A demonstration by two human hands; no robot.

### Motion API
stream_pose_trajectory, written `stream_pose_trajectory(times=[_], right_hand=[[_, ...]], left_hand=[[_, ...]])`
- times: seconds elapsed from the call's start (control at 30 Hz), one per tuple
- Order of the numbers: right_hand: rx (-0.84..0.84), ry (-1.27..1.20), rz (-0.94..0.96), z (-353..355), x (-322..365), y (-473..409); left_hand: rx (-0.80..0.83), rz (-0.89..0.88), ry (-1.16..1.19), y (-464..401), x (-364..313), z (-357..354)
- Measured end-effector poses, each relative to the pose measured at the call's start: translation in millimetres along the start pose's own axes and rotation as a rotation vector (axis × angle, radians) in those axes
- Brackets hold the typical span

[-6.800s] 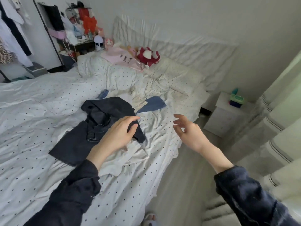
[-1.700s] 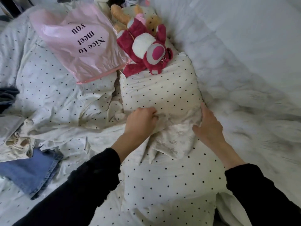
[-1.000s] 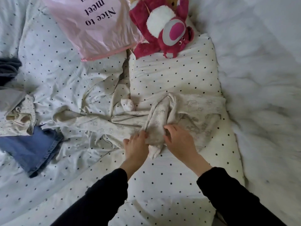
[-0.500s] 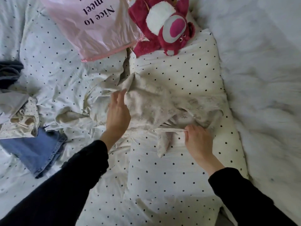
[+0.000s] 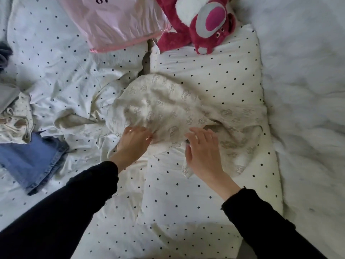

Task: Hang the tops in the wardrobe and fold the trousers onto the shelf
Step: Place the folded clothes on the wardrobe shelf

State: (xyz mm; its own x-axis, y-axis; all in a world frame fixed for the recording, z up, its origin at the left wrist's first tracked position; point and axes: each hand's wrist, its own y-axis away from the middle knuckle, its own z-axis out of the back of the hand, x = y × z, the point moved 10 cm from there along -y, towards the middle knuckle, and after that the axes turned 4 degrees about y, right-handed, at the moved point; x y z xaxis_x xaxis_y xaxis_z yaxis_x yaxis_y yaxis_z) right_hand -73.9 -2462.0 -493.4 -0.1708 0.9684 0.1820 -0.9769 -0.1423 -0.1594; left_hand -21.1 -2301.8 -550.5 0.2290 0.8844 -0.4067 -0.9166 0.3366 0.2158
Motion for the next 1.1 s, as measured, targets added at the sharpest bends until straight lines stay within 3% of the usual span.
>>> stream_pose_trajectory(times=[0.07, 0.17, 0.3, 0.37, 0.43, 0.5, 0.6, 0.73, 0.83, 1.0, 1.1], right_hand=[[0.018, -0.039, 0.054, -6, 19, 2], [0.030, -0.109, 0.029, -6, 29, 2], [0.152, -0.047, -0.043, -18, 42, -6], [0.228, 0.001, -0.048, -28, 44, -19], [0.338, 0.024, -0.057, -44, 40, -33], [0.429, 0.062, -0.088, -60, 36, -42], [0.445, 0.141, -0.156, -74, 34, -46], [0.471, 0.247, -0.175, -96, 34, -38], [0.303, 0.288, -0.086, -90, 36, -34], [0.105, 0.099, -0.130, -54, 38, -42], [-0.021, 0.070, -0.131, -17, 44, -48]], left_hand=[[0.031, 0.154, 0.379, -6, 8, 11], [-0.097, 0.311, 0.831, -14, 20, 51], [-0.158, 0.329, 1.139, -26, 18, 88], [-0.106, 0.186, 0.958, -33, 6, 97], [-0.032, 0.029, 0.541, -30, 1, 88], [-0.072, -0.030, 0.253, -12, 14, 71], [-0.096, -0.136, 0.089, 22, 29, 39], [0.140, -0.167, -0.262, 26, 57, -23], [-0.017, -0.115, -0.344, 1, 59, -7], [0.037, 0.029, -0.422, -19, 67, -7], [-0.111, -0.049, -0.312, -10, 58, 12]])
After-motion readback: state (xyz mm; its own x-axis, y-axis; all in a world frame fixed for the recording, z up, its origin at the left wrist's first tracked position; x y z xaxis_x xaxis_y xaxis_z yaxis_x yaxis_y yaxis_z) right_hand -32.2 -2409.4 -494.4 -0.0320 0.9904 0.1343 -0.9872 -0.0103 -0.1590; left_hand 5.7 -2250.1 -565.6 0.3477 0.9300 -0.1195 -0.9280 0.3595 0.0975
